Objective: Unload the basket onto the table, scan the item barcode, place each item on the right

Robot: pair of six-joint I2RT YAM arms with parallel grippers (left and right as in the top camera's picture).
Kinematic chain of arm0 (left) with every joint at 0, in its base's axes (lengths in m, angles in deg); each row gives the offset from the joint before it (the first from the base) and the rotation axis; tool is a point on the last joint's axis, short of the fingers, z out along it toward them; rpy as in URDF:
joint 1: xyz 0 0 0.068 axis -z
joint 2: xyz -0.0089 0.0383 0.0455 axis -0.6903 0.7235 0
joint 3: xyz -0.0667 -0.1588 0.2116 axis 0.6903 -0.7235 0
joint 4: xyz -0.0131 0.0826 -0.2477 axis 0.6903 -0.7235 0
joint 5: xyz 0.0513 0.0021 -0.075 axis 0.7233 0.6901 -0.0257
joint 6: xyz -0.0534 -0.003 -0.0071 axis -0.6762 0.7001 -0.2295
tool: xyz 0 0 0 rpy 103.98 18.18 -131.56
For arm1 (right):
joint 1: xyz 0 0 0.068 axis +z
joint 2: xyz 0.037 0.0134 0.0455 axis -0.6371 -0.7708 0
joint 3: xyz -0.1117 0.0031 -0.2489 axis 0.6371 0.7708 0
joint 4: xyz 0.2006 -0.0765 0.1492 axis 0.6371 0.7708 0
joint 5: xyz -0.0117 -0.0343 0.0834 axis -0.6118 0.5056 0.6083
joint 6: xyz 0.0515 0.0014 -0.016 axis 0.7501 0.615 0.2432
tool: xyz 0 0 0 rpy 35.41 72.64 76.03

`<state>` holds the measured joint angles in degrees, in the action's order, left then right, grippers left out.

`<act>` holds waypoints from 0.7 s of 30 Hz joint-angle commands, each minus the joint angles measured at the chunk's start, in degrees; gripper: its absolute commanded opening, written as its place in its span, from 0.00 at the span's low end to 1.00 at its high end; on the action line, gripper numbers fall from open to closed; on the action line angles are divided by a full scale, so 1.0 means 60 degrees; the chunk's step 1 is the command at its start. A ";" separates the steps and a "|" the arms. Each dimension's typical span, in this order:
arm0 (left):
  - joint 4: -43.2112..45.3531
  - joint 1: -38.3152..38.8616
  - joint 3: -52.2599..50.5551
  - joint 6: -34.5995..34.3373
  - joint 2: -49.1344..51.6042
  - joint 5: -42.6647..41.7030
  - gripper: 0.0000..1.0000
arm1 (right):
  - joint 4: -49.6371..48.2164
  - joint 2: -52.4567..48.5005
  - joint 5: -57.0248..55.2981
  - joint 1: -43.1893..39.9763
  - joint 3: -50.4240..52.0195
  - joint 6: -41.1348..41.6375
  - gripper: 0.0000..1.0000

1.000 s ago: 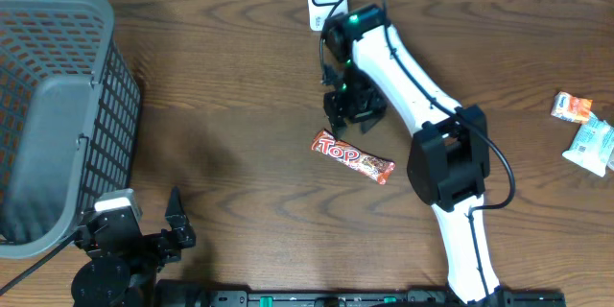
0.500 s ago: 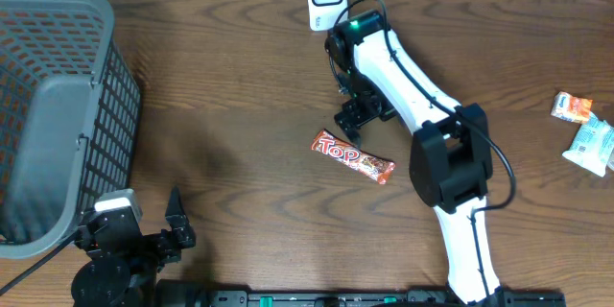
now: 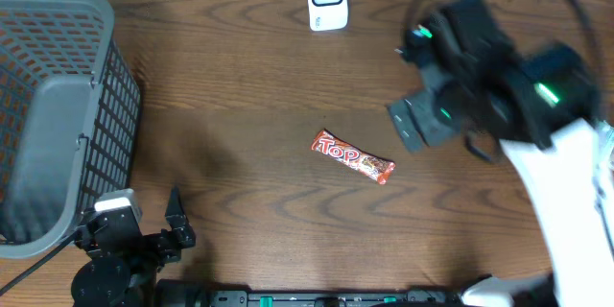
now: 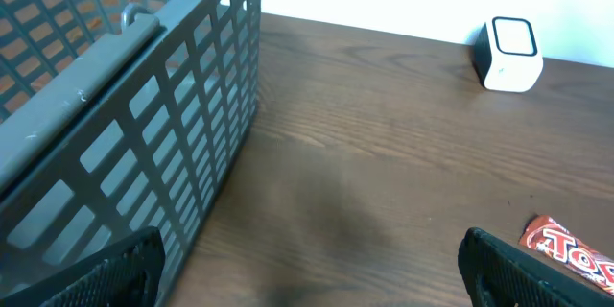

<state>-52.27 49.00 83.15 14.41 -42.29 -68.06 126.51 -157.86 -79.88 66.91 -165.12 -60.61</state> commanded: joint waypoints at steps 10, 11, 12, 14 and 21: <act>0.0011 -0.0033 -0.0007 -0.0011 -0.0044 -0.0091 0.98 | -0.6972 0.2608 0.0015 0.0058 0.7406 -0.1523 0.99; 0.0011 -0.0033 -0.0007 -0.0011 -0.0044 -0.0091 0.98 | -0.8153 0.2510 0.0018 0.0058 0.8174 -0.1657 0.99; 0.0011 -0.0033 -0.0004 -0.0011 -0.0044 -0.0091 0.98 | -0.8925 0.2408 0.0033 0.0058 0.8714 -0.1774 0.99; 0.0011 -0.0033 -0.0004 -0.0011 -0.0044 -0.0091 0.98 | -0.9708 0.2069 0.0517 0.0069 0.9555 -0.1840 0.99; 0.0011 -0.0033 -0.0004 -0.0011 -0.0044 -0.0091 0.98 | -0.9016 0.0372 0.2484 0.0313 1.0149 -0.2408 0.99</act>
<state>-52.25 49.00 83.15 14.44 -42.29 -68.06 72.61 -153.03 -70.24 67.15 -103.96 -71.95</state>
